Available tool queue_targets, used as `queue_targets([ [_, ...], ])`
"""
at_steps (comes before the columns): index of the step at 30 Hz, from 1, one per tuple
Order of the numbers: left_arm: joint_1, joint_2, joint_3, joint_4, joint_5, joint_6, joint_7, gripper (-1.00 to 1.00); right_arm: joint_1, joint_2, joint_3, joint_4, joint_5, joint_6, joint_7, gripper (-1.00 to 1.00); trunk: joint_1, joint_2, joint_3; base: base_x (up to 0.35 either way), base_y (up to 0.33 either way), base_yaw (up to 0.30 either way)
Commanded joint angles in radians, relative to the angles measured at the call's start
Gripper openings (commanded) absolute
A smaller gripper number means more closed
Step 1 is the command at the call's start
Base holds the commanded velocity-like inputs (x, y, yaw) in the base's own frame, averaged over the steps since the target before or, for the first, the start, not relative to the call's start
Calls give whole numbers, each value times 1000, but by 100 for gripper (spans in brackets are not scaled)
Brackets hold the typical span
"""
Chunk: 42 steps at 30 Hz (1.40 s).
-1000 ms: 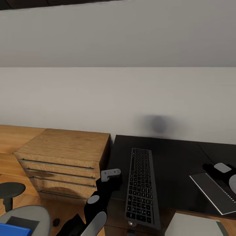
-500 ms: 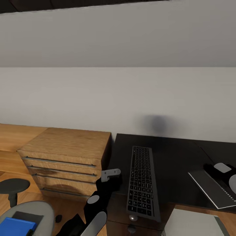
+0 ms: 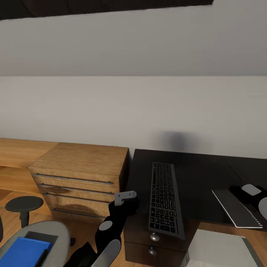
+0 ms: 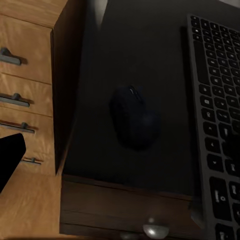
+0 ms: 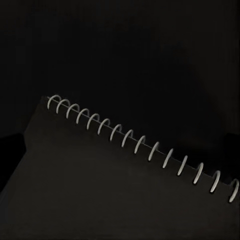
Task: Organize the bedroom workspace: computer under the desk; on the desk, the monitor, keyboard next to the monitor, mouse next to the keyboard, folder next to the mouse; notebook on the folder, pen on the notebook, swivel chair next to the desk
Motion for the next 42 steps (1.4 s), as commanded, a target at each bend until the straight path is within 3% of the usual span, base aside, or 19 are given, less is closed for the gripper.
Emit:
queue_targets([
  [1,-1,0,-1,-1,5,4,7,100,-1,0,-13,2,1,3,-4,100,0,-1,-1,-53,34,0],
  [42,-1,-1,-3,2,6,6,7,100,-1,6,-13,2,4,1,1,100,0,-1,-1,-46,57,0],
])
